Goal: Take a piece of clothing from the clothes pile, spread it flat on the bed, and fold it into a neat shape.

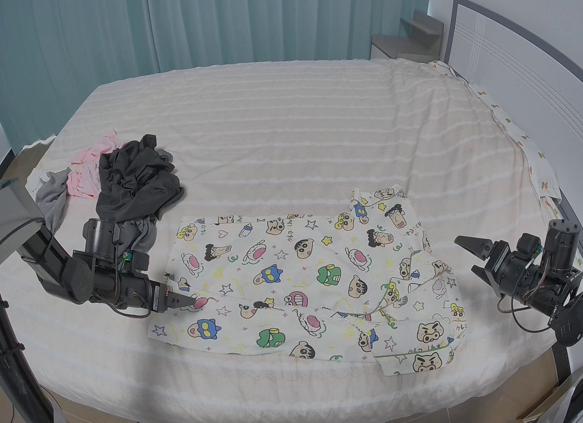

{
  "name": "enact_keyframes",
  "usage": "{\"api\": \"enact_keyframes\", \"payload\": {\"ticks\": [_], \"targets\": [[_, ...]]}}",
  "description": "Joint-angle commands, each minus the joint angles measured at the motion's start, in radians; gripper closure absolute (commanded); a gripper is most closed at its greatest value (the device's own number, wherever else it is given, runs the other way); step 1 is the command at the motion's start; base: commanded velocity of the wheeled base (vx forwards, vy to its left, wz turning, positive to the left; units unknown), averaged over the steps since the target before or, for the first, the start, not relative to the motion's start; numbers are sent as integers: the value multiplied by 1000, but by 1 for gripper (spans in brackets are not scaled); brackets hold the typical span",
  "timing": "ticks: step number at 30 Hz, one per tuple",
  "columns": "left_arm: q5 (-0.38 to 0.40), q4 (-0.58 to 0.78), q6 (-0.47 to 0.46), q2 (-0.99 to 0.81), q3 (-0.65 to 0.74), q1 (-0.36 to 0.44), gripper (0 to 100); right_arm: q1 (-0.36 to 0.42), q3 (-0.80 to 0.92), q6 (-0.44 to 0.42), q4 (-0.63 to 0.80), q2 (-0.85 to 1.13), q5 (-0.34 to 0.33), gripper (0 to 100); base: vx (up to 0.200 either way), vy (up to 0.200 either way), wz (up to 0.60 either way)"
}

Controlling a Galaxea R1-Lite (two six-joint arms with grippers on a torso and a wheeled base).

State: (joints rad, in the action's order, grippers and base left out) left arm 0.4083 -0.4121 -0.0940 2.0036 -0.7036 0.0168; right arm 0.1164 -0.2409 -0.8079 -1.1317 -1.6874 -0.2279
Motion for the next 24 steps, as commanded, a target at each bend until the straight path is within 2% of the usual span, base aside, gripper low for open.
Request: {"api": "enact_keyframes", "payload": {"ticks": [1, 10, 11, 24], "targets": [[10, -4, -1, 21, 7, 2, 0, 0, 2, -1, 0, -3, -1, 0, 0, 0, 0], [15, -30, 2, 57, 7, 2, 0, 0, 5, -1, 0, -8, -2, 0, 0, 0, 0], [15, -30, 4, 57, 7, 2, 100, 0, 5, -1, 0, -8, -2, 0, 0, 0, 0], [14, -30, 5, 46, 29, -5, 100, 8, 8, -1, 0, -9, -4, 0, 0, 0, 0]]}}
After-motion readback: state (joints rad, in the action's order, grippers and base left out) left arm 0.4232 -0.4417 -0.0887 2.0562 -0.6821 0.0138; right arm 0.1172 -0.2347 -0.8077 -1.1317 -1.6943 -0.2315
